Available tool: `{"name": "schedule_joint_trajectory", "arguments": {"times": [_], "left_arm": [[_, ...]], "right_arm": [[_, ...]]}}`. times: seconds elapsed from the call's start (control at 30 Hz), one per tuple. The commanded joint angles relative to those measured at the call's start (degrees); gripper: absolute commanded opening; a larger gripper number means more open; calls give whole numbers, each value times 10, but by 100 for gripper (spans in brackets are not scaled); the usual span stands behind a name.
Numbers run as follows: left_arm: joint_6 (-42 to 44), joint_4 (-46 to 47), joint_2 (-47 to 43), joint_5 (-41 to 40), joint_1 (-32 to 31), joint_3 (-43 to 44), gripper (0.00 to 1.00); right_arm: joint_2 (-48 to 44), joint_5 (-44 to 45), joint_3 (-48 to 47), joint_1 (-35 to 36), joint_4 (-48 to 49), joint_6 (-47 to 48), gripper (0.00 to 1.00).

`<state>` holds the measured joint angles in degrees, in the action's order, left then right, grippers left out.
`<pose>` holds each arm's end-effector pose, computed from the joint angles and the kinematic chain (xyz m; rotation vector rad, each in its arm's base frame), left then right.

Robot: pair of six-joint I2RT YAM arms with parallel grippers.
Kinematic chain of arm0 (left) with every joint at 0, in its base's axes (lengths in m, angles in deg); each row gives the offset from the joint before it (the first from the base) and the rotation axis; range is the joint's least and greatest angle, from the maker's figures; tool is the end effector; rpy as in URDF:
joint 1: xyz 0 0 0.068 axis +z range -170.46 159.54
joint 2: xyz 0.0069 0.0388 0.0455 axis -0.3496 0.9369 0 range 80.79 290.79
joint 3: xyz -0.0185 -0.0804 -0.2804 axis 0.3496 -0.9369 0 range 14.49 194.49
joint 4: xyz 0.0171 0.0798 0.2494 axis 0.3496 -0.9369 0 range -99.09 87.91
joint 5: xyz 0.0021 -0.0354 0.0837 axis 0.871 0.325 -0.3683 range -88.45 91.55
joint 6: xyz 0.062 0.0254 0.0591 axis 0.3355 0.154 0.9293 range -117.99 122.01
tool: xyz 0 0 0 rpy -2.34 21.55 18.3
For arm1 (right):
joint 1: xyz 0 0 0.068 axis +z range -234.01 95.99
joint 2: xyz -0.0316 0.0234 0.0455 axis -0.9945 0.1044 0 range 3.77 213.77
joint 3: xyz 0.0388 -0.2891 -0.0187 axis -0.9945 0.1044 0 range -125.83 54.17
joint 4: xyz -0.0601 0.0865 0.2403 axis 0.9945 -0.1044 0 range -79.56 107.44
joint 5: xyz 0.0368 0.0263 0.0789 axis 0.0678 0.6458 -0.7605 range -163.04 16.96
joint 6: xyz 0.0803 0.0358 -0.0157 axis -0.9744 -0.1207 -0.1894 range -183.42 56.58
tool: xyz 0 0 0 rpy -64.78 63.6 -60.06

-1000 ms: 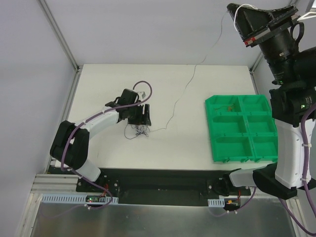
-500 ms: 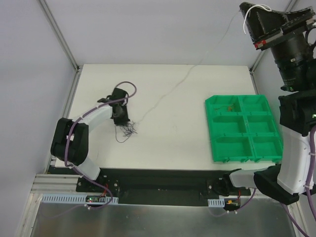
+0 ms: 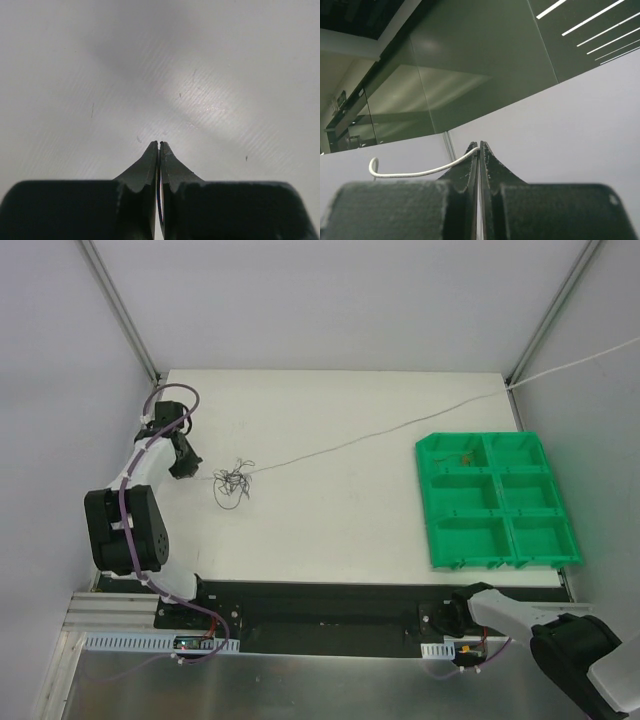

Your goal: Untangle the cables

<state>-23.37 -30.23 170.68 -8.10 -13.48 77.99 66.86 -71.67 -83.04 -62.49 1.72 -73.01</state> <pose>0.3508 0.0563 0.2178 -0.7627 2.3860 0.0805 -0.0165 -0.0085 0.7507 -0.0345 0.5575 0.5223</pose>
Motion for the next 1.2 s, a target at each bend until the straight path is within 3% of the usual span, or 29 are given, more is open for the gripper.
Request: {"name": "schedule_joint_trajectory", "arguments": {"times": [0.0,0.43,0.57,0.7,0.83,0.97,1.17], "left_arm": [[35,-16,32,-13,22,35,0],[63,-23,121,-12,130,155,0],[68,-30,155,15,137,204,0],[69,-35,165,26,138,240,0],[59,-52,155,85,137,286,0],[-9,-53,107,266,128,277,0],[-80,-53,8,332,34,275,0]], "right_arm": [[26,24,21,-2,5,22,0],[17,93,-56,49,15,155,0],[-2,117,-35,70,47,188,0],[12,107,0,78,35,152,0],[36,80,87,78,18,110,0],[67,-28,226,79,29,-7,0],[145,-209,403,85,9,-68,0]]}}
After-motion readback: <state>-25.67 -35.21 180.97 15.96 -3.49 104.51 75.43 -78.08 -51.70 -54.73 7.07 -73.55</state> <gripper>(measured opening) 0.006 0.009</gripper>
